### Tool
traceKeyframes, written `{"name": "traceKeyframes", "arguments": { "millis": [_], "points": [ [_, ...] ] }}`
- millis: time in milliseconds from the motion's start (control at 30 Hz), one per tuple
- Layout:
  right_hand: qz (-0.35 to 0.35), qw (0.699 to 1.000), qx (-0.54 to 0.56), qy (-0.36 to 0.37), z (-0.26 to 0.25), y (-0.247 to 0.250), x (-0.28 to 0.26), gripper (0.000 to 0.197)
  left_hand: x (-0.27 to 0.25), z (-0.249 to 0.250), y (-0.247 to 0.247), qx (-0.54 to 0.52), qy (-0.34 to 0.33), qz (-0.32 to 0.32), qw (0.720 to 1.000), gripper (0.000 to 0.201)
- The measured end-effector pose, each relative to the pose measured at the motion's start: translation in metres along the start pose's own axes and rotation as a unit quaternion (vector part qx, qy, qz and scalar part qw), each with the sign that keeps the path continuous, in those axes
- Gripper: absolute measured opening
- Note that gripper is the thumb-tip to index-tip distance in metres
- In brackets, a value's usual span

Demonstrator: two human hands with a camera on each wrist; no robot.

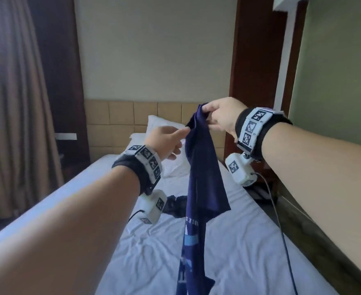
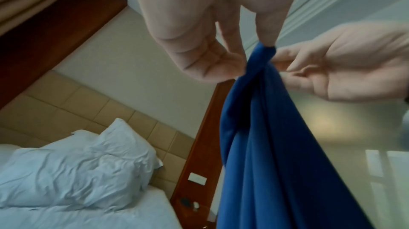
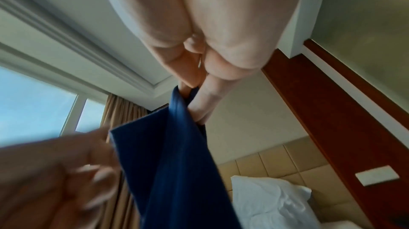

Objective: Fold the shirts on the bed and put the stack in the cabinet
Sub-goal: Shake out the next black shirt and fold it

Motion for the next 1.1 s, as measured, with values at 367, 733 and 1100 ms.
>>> {"name": "traceKeyframes", "arguments": {
  "millis": [367, 733, 1100],
  "points": [
    [-0.009, 0.940, -0.325, 0.105, -0.094, 0.016, -0.090, 0.015, -0.073, 0.087, -0.025, -0.101, 0.022, -0.174, 0.979, 0.041],
    [-0.103, 0.878, -0.451, 0.124, -0.119, 0.026, -0.127, 0.037, -0.084, 0.131, -0.004, -0.026, -0.075, -0.134, 0.988, 0.062],
    [0.012, 0.950, -0.308, 0.059, -0.114, 0.062, -0.136, 0.003, -0.095, 0.137, 0.045, 0.273, -0.072, 0.004, 0.959, 0.028]
  ]
}}
Point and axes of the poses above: each hand's wrist, its own x-axis towards the middle knuckle, its own y-axis out of the back of the hand, z = x × y, the point moved 4 cm from there along x, towards the middle knuckle, and after that the axes turned 10 degrees about x, right-handed, at the moved point
